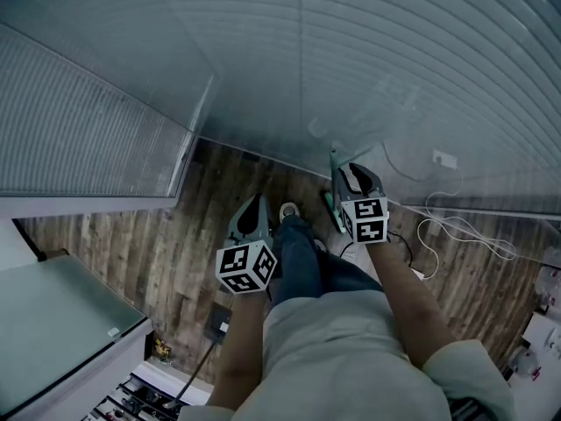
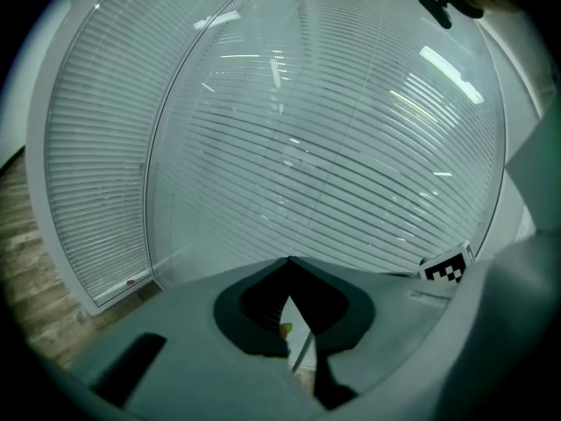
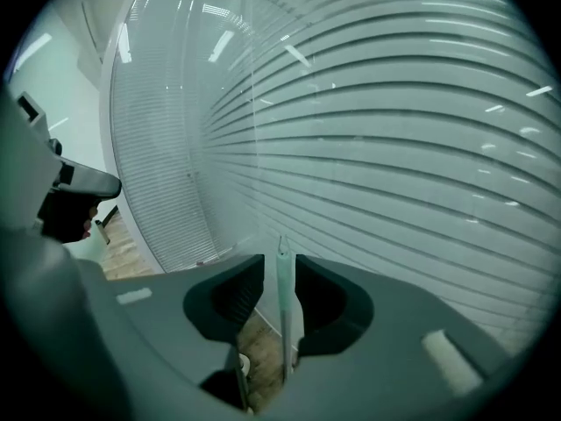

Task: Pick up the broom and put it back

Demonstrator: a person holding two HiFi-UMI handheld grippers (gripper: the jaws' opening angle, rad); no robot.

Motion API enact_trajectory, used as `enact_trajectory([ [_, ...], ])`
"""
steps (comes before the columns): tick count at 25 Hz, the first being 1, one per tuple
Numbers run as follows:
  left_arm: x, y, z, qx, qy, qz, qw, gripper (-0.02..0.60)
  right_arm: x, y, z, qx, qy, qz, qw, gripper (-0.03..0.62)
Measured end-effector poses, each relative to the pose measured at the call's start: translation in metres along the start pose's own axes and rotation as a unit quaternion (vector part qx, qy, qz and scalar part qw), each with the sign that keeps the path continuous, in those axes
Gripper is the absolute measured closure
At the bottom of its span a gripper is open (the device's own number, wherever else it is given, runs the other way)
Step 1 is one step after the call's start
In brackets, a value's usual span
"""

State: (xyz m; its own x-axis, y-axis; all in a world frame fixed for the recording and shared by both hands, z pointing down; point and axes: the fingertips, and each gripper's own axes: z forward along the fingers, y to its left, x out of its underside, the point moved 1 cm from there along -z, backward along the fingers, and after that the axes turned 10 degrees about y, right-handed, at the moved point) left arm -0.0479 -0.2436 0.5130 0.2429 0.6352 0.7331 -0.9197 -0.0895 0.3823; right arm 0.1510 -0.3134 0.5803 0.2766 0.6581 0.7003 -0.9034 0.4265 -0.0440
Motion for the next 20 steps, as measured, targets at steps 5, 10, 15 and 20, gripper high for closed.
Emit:
enact_trajectory([
  [5,0.000,-0.007,-0.009,-0.006,-0.003,0.000,1.0000,0.575,-0.009,0.003,-0.027,-0.009,-0.021,0.005,1.000,0.480],
  [10,0.001,-0.012,-0.024,-0.014,-0.010,-0.006,0.9998,0.575,-0.021,0.011,-0.056,-0.026,-0.048,0.004,0.999,0.492],
  [15,0.003,-0.024,-0.035,-0.014,-0.008,0.003,0.9999,0.575,-0.033,0.021,-0.081,-0.046,-0.068,0.006,0.997,0.502],
  [20,-0.003,-0.036,-0.044,-0.014,-0.014,0.013,0.9997,0.575,-0.050,0.038,-0.105,-0.077,-0.094,-0.008,0.993,0.521],
])
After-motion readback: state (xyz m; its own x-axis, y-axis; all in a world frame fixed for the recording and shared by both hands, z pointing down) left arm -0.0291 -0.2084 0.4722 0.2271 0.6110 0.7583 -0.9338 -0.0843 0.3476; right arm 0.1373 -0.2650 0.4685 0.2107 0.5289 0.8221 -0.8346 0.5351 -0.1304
